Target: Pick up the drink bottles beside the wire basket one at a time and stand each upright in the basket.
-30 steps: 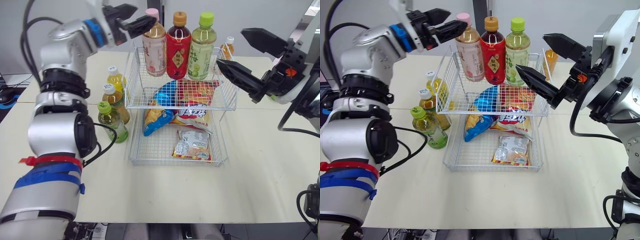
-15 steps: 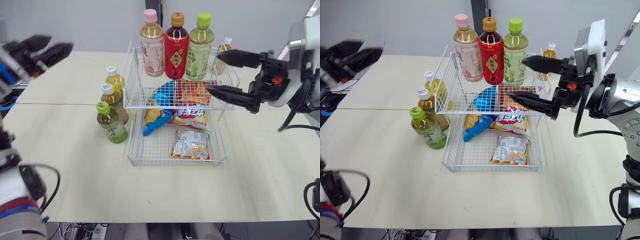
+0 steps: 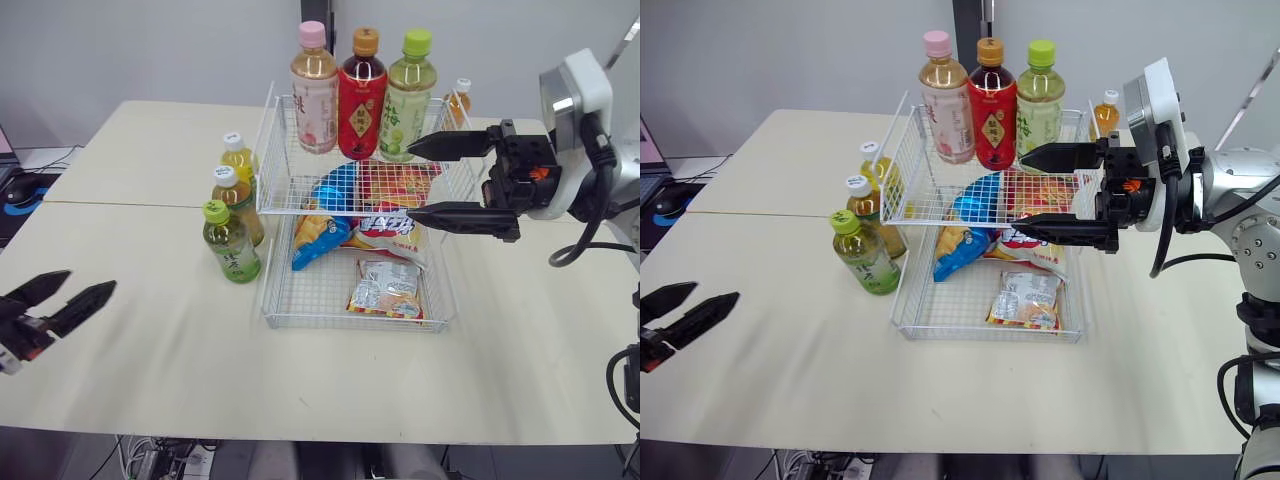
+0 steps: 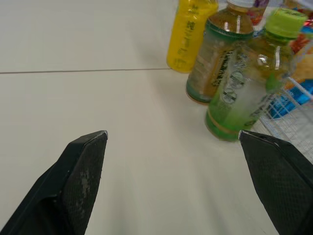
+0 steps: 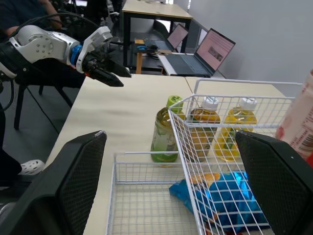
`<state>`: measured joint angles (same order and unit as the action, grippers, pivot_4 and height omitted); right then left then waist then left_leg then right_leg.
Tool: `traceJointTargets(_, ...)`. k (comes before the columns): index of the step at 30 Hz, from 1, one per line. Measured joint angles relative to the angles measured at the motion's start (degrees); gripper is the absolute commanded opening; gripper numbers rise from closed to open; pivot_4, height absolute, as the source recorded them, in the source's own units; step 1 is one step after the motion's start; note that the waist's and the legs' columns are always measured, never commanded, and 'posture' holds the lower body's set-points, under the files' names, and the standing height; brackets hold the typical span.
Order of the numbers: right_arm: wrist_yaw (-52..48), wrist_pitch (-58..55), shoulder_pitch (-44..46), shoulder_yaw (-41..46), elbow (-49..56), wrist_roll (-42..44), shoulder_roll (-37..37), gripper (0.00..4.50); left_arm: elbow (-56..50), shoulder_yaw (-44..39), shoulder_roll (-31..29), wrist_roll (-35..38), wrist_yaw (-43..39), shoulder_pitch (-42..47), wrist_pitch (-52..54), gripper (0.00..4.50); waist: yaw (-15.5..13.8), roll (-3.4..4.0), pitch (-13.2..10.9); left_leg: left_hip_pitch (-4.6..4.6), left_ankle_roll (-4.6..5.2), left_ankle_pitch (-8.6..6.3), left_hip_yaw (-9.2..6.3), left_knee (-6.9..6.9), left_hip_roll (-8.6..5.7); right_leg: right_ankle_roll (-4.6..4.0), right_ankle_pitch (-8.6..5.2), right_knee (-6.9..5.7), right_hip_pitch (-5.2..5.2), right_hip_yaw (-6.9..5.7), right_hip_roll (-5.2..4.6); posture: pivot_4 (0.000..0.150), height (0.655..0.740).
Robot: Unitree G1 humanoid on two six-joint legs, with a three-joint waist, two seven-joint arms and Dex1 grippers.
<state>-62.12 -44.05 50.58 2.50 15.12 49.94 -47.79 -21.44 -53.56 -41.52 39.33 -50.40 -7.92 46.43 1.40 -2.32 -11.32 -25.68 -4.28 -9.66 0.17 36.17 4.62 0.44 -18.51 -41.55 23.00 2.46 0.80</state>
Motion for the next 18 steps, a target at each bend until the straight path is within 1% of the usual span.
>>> traceJointTargets(2,0.1,0.3,0.3,-0.4,-0.3,-0.7,1.2,4.50,-4.1,3.1,0.3,1.3,3.1,3.3,-0.3,4.48,-0.1,-0.01,0.0,0.29,0.02,0.02,0.01,0.02,-0.04,0.01,0.00,0.04,-0.37,0.01,-0.01,0.150,0.7400)
traceJointTargets(4,0.3,0.4,0.3,-0.5,-0.5,-1.2,2.0,4.50,-5.8,7.6,0.6,1.1,5.9,6.7,-1.3,4.48,0.0,0.01,0.0,0.86,0.02,0.00,0.17,-0.14,-0.05,0.01,0.00,0.29,-0.91,0.02,0.00,0.150,0.7400)
traceJointTargets(5,0.4,0.4,0.4,-0.4,-0.4,-1.4,2.1,4.50,-6.1,10.6,1.1,0.7,7.5,9.2,-2.3,4.48,0.0,0.03,0.0,0.91,0.02,0.00,0.19,-0.14,-0.04,0.02,0.00,0.33,-0.97,0.02,-0.01,0.150,0.7400)
traceJointTargets(10,1.5,0.4,0.2,-0.2,-0.1,-1.6,2.8,4.50,-5.2,22.4,3.2,-2.5,13.0,16.3,-5.8,4.48,0.5,0.01,0.0,0.86,0.02,-0.03,0.21,-0.18,-0.02,0.02,0.01,0.37,-0.92,0.06,0.05,0.150,0.7400)
traceJointTargets(13,2.7,0.3,0.1,0.0,0.2,-1.6,3.1,4.50,-2.9,28.4,3.6,-5.4,14.3,20.4,-8.7,4.48,0.5,0.01,0.0,0.86,0.02,-0.03,0.19,-0.21,-0.01,0.02,0.01,0.38,-0.92,0.05,0.09,0.150,0.7400)
traceJointTargets(16,3.7,-0.3,-0.1,0.4,1.2,-1.5,3.1,4.50,1.2,33.0,4.9,-8.2,15.4,23.7,-11.2,4.48,0.4,0.01,0.0,0.86,0.02,-0.03,0.23,-0.21,-0.02,0.02,0.01,0.39,-0.91,0.06,0.08,0.150,0.7400)
traceJointTargets(18,4.3,-0.5,-0.2,0.8,2.1,-1.4,3.1,4.50,2.6,35.0,5.3,-9.5,16.0,24.2,-12.3,4.48,0.5,0.01,0.0,0.84,0.02,-0.03,0.24,-0.21,-0.02,0.02,0.01,0.42,-0.90,0.07,0.07,0.150,0.7400)
